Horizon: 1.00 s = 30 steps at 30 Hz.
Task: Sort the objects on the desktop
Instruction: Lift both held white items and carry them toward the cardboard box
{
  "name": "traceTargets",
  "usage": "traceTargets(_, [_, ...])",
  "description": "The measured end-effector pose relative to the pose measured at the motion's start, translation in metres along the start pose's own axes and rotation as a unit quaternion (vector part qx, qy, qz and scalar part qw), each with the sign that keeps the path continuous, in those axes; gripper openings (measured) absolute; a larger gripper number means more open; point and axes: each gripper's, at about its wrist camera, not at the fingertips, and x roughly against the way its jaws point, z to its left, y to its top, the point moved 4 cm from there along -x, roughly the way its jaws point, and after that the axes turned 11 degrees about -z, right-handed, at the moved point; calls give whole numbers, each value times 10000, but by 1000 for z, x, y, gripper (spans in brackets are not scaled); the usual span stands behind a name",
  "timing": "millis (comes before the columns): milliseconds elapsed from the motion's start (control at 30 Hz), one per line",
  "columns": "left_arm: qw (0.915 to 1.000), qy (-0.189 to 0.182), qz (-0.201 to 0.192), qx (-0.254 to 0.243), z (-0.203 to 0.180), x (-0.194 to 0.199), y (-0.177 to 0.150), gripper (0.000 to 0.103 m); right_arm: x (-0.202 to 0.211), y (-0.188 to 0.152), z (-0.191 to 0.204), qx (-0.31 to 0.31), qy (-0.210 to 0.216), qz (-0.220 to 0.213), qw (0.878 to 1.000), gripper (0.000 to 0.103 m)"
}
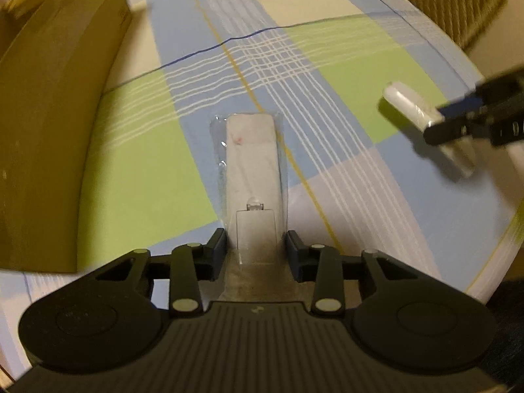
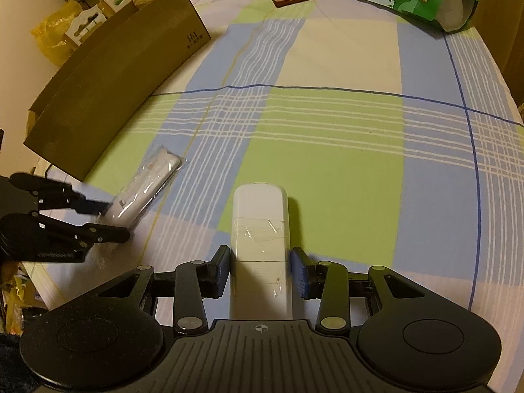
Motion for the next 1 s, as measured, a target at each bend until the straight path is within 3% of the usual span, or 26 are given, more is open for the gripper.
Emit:
traceTargets(67, [9955, -428, 25, 840, 13, 3, 1, 33, 0, 0, -1, -27, 6, -17, 10000, 39])
traceTargets(133, [9807, -861, -7, 1758, 28, 6, -2, 33, 1, -1, -2, -57, 15, -25, 10000, 39])
traceTargets(200, [9512, -1275, -100, 2809, 45, 10, -9, 33, 1, -2, -3, -88, 10, -29, 10000, 39])
traceTargets(300, [9138, -1584, -204, 3735, 60, 12, -21, 33, 2, -3, -4, -145, 3, -29, 9999, 39])
traceTargets(333, [9073, -1623, -231, 3872, 62, 13, -24, 33, 1, -3, -4, -167, 12, -31, 9999, 39])
traceTargets(467, [8956, -1701, -296, 4101, 64, 20, -33, 33, 0, -1, -4, -302, 105, -15, 9995, 39])
traceTargets(567, [8791, -1941, -432, 4333, 68, 28, -30, 33, 0, 3, -5, -528, 245, -11, 9983, 39])
traceTargets(767, [8659, -2224, -803, 4408, 70, 51, -14, 33, -2, 11, -11, -1150, 534, -13, 9919, 39])
traceTargets(900, [8732, -2251, -1000, 4206, 70, 67, 0, 33, -1, 16, -9, -1327, 588, -62, 9894, 39])
traceTargets(1000, [8855, -2139, -1083, 3980, 73, 79, 9, 33, -1, 18, -6, -1406, 599, -80, 9882, 39])
